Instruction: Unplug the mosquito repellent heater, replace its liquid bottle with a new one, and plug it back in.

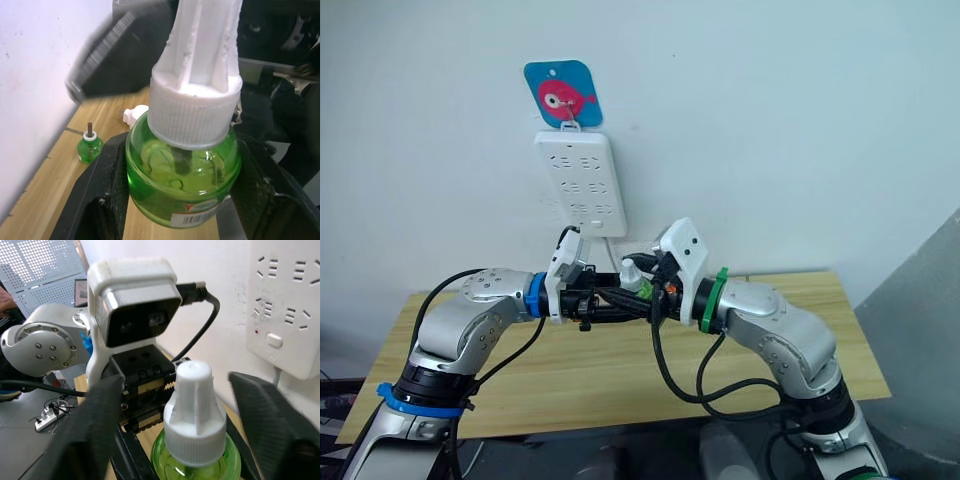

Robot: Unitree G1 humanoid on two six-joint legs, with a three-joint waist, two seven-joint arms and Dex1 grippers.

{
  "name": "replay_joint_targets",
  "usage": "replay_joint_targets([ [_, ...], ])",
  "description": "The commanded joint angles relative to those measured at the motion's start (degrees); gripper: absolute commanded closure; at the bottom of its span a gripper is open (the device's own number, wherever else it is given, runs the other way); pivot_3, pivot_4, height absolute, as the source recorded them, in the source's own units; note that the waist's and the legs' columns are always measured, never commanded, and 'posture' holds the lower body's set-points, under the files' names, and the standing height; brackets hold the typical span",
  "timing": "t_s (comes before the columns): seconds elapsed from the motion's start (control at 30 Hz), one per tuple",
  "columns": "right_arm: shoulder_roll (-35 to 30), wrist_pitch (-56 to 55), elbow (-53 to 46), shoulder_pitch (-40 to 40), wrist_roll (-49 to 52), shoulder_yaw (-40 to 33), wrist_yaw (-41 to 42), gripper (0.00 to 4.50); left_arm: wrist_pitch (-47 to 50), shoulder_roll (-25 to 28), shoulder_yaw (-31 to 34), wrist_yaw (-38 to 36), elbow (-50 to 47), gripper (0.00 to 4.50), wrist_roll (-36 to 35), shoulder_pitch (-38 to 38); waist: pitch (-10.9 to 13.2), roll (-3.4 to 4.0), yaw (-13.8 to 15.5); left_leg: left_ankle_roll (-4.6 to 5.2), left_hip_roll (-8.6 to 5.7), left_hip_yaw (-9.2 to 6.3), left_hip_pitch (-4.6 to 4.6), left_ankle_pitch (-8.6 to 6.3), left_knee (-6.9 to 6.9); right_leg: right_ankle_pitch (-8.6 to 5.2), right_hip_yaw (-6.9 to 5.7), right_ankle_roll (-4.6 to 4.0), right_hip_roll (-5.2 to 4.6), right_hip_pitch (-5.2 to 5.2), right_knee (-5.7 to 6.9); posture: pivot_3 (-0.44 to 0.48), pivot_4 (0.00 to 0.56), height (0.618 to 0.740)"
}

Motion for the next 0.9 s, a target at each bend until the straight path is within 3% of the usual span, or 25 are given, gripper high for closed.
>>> replay_joint_targets([
  [0.03,0.1,-1.5,-1.8,-0.4,-0.4,0.0,0.3,2.65,-1.1,-0.2,0.9,0.4,-1.4,2.16,0.0,-0.1,0.0,0.00,0.0,0.00,0.00,0.01,0.00,0.00,0.00,0.00,0.01,0.00,0.00,0.00,0.00,-0.174,0.088,0.724],
  [0.1,-0.5,-1.7,-1.6,-0.5,-1.0,0.5,1.4,3.35,-1.1,-0.4,1.0,0.6,-1.5,2.16,-0.1,0.0,0.0,0.00,0.0,0.00,0.00,0.00,0.00,0.00,0.01,0.00,0.00,0.00,0.00,0.01,0.00,-0.174,0.088,0.724],
  [0.23,-2.4,-4.2,0.6,-3.1,-1.3,1.5,6.8,3.38,-2.4,-0.1,0.8,-0.6,-2.0,2.16,0.2,0.0,0.0,0.01,0.0,0.01,0.00,0.00,0.02,0.00,0.00,0.00,0.00,0.00,0.01,0.01,0.00,-0.167,0.095,0.724],
  [0.47,-16.3,-15.8,15.0,-17.4,-3.3,8.3,44.2,3.38,-6.4,0.4,-0.5,-4.8,-2.3,2.16,0.8,-0.3,0.0,0.04,0.0,0.03,-0.11,0.01,0.17,0.01,0.02,0.01,-0.04,-0.02,0.01,0.20,-0.06,-0.160,0.099,0.724],
  [0.6,-18.7,-16.7,18.7,-20.5,-3.4,9.1,51.3,3.38,-7.5,-0.3,-1.1,-3.9,-2.9,2.16,1.4,-0.2,0.0,0.03,0.0,0.04,-0.09,-0.05,0.24,0.01,-0.02,0.01,-0.09,-0.02,0.02,0.29,-0.12,-0.152,0.098,0.724],
  [0.8,-18.5,-16.7,17.2,-17.7,-4.9,5.7,45.9,1.32,-7.1,-0.8,-0.6,-1.2,-3.4,2.16,1.5,0.2,0.0,0.03,0.0,0.04,-0.05,-0.07,0.22,0.01,0.00,0.01,-0.07,-0.02,-0.02,0.29,-0.10,-0.170,0.096,0.724],
  [0.9,-18.3,-15.2,11.6,-11.9,-5.2,-0.1,36.6,1.28,-8.1,-2.0,-0.1,2.5,-3.3,2.16,2.9,1.0,0.0,0.03,0.0,0.03,-0.04,-0.06,0.22,0.01,0.00,0.01,-0.06,-0.02,-0.03,0.29,-0.09,-0.181,0.100,0.724],
])
